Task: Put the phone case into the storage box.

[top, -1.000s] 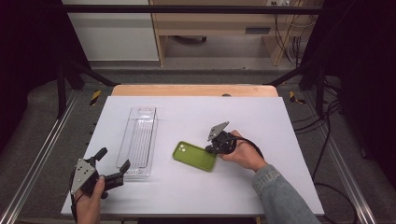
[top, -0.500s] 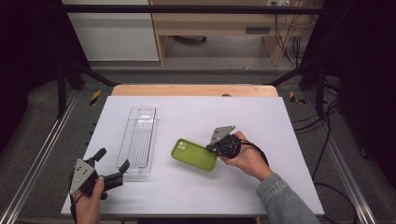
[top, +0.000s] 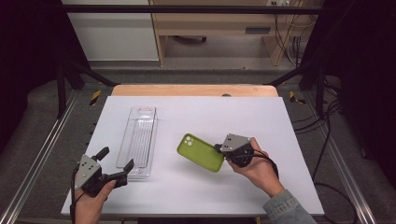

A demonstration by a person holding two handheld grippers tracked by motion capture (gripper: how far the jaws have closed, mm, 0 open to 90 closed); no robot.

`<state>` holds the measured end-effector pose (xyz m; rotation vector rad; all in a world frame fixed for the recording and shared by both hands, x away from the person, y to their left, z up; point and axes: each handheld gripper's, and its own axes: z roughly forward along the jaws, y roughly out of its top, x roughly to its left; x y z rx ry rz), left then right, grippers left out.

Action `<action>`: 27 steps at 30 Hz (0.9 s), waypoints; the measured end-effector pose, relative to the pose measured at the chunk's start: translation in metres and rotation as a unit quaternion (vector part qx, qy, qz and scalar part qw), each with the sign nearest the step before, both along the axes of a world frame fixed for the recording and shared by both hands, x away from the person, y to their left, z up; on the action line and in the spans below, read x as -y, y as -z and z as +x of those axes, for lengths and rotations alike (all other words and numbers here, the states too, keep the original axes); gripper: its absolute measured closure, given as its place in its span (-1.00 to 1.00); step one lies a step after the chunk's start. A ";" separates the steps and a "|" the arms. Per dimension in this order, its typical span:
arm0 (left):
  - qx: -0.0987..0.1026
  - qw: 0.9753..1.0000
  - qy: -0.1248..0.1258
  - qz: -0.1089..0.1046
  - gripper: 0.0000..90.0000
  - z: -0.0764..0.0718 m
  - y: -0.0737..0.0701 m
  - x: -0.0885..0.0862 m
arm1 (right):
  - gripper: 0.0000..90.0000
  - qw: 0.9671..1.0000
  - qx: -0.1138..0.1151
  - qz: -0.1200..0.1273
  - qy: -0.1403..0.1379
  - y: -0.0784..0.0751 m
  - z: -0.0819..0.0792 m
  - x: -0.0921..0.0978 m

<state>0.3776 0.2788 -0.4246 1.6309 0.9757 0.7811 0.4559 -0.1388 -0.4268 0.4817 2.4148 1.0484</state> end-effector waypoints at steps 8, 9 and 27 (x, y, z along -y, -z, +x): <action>-0.035 0.999 0.028 0.023 -0.95 0.008 -0.013 0.030 | 0.96 0.999 0.036 0.011 0.006 -0.001 -0.014 0.002; -0.038 0.998 0.031 0.027 -0.95 0.009 -0.015 0.034 | 0.96 0.999 0.040 0.013 0.006 -0.001 -0.015 0.001; -0.052 0.993 0.064 0.083 -0.94 0.034 -0.048 0.080 | 0.96 0.993 0.112 0.032 0.021 -0.001 -0.030 -0.002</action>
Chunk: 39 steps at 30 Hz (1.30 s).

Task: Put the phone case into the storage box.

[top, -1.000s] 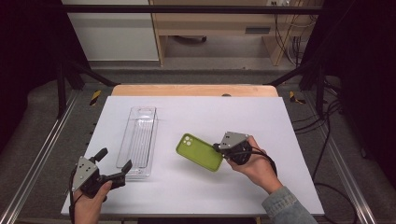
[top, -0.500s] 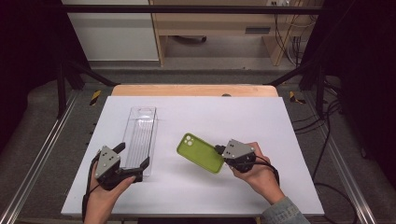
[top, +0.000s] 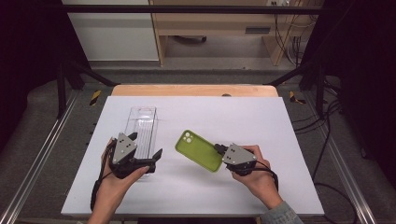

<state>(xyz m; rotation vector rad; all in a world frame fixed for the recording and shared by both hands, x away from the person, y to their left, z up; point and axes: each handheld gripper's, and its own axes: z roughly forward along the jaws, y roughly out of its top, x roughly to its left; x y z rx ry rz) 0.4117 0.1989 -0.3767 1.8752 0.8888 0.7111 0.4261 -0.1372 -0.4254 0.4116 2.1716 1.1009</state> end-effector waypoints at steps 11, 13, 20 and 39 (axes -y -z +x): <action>-0.011 0.999 0.022 0.038 -0.93 0.004 -0.021 0.027 | 0.96 1.000 0.017 -0.012 -0.001 0.001 -0.007 -0.009; -0.015 0.999 0.023 0.036 -0.93 0.005 -0.022 0.030 | 0.96 1.000 0.018 -0.011 -0.002 0.001 -0.008 -0.010; -0.026 0.999 0.030 0.035 -0.93 0.010 -0.021 0.035 | 0.96 1.000 0.029 -0.010 -0.002 0.000 -0.011 -0.012; -0.063 0.997 0.040 0.038 -0.86 0.011 -0.019 0.041 | 0.96 0.998 0.059 -0.014 -0.008 -0.004 -0.018 -0.018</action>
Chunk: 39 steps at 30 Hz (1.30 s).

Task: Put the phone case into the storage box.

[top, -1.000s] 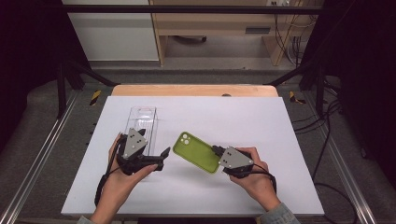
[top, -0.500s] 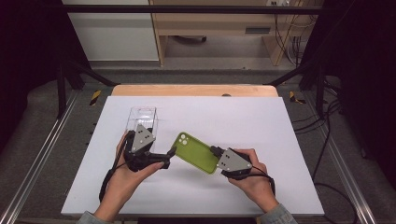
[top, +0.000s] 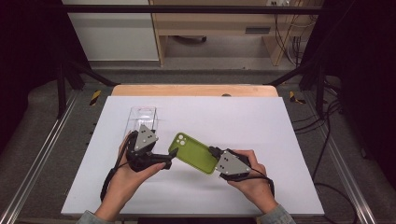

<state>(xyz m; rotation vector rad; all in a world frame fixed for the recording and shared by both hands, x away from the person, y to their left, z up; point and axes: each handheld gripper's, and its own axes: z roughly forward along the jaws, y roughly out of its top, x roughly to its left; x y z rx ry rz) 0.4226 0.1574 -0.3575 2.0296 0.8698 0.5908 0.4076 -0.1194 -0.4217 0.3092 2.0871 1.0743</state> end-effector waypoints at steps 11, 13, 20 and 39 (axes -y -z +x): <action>-0.037 0.999 0.011 -0.003 -0.44 0.004 0.006 0.006 | 0.96 1.000 0.013 -0.003 -0.005 -0.001 -0.003 -0.002; -0.046 0.999 0.011 -0.006 -0.34 0.005 0.008 0.005 | 0.96 1.000 0.015 -0.003 -0.005 -0.001 -0.003 -0.002; -0.063 0.998 0.018 -0.008 -0.05 0.009 0.009 0.005 | 0.96 1.000 0.020 -0.006 -0.008 -0.001 -0.005 -0.004; -0.087 0.995 0.036 -0.012 0.20 0.014 0.013 0.007 | 0.96 0.999 0.028 -0.009 -0.014 -0.001 -0.007 -0.006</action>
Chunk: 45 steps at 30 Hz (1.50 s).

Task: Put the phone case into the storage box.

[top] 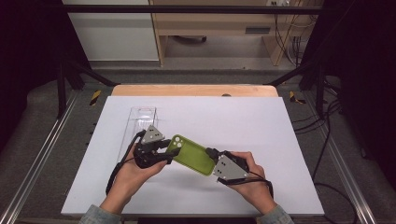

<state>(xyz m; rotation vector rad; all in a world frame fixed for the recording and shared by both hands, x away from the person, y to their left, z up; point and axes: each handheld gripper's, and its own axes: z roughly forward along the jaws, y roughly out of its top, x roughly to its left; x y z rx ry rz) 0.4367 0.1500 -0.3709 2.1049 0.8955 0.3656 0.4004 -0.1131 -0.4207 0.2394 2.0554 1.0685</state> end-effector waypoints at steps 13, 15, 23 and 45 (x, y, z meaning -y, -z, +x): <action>-0.004 1.000 -0.004 -0.001 0.37 0.001 0.000 -0.002 | 0.96 1.000 -0.001 -0.001 -0.001 0.002 0.000 -0.001; -0.006 1.000 -0.005 0.000 0.40 0.001 0.000 -0.002 | 0.96 1.000 -0.002 -0.001 -0.001 0.002 0.001 -0.001; -0.012 1.000 -0.008 -0.005 0.52 0.001 0.000 -0.004 | 0.96 1.000 -0.009 0.000 0.000 0.005 0.002 -0.001; -0.021 1.000 0.001 -0.021 0.76 0.000 -0.006 -0.007 | 0.96 1.000 -0.018 0.000 0.004 0.012 0.006 0.000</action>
